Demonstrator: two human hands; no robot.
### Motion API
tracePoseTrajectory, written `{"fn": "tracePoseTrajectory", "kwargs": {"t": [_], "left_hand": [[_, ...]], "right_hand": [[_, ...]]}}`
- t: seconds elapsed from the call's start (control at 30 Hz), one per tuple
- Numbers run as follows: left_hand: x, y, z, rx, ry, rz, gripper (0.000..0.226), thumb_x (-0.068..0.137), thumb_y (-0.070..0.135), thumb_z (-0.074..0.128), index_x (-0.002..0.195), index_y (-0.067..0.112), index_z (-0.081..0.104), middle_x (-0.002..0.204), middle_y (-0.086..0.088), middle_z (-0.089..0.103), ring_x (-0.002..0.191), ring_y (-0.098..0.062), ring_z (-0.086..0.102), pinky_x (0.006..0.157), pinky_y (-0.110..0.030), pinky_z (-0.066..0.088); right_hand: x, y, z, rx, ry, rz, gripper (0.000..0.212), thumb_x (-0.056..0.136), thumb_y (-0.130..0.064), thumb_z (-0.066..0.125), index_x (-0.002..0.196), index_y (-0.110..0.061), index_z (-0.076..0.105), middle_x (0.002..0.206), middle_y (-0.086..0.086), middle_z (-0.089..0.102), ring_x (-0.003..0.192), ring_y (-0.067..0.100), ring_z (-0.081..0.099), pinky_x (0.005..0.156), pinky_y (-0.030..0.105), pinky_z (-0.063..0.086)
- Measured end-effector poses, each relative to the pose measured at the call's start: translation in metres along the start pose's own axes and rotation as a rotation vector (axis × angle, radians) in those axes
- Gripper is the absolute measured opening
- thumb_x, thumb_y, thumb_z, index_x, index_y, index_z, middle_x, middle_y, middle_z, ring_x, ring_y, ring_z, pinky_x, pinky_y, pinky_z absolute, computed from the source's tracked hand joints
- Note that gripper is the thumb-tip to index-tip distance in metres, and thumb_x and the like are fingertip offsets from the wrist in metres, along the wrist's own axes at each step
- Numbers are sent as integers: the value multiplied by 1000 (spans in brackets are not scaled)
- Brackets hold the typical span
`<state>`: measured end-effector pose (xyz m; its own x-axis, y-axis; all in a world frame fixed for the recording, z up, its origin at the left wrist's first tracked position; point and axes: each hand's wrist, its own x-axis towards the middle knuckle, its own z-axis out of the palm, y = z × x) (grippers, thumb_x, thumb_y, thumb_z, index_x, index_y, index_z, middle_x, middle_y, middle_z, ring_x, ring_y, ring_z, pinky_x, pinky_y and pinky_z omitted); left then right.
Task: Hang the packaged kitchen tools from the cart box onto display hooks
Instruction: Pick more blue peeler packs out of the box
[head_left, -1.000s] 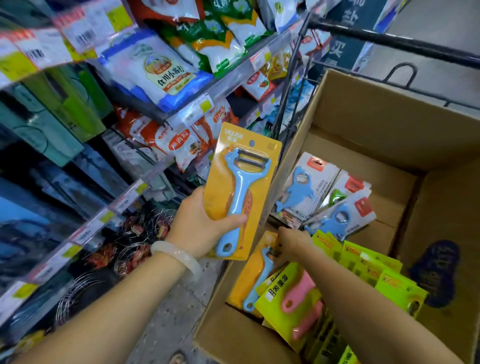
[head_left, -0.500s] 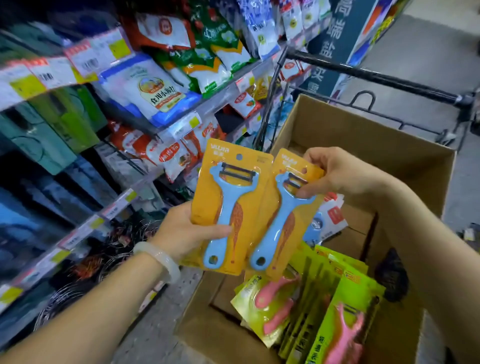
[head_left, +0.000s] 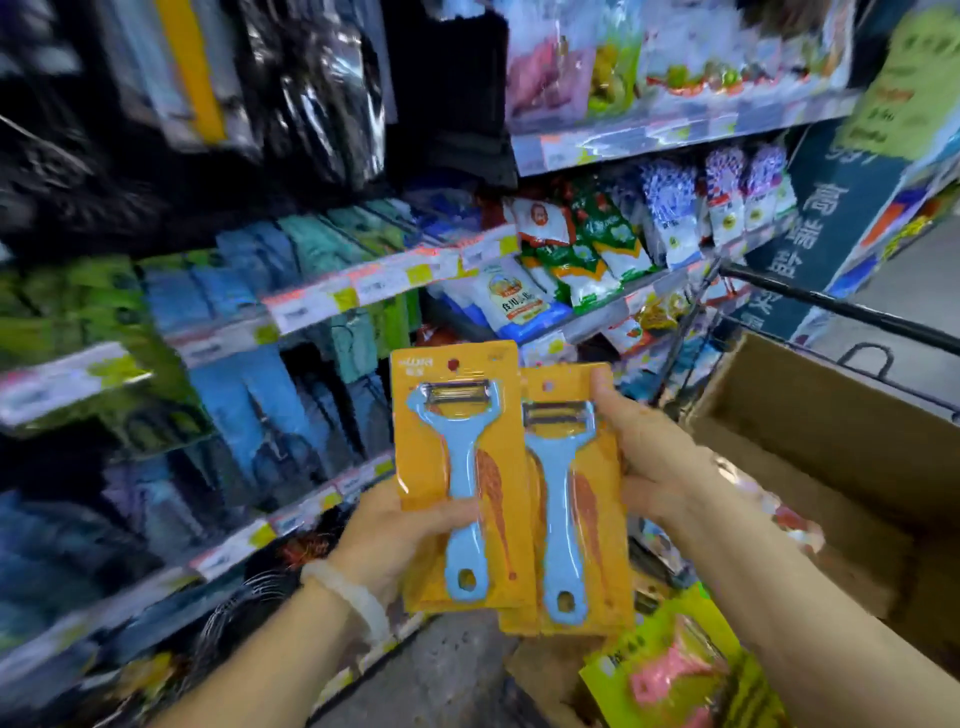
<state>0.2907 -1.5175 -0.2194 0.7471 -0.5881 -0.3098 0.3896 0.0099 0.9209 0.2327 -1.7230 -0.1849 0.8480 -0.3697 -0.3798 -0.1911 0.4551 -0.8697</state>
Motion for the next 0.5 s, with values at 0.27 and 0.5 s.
{"fn": "tracePoseTrajectory", "kwargs": {"t": [0.27,0.5], "left_hand": [[-169,20,-167,-103,374,179,23,58,0,77,79,8,73,77,-11,74,74,-29,69,73,-39,56],[-367,27,-297,-140,702,302,28,61,-7,76,87,5,75,88,-16,74,81,-32,71,79,-45,54]], "right_hand": [[-55,70,218,-19,-279,4,36,87,-40,54,95,-6,65,74,8,74,60,20,70,52,30,57],[-163,155,428,-192,-665,-31,49,78,-54,60,106,-14,68,109,12,71,99,30,68,91,51,51]]}}
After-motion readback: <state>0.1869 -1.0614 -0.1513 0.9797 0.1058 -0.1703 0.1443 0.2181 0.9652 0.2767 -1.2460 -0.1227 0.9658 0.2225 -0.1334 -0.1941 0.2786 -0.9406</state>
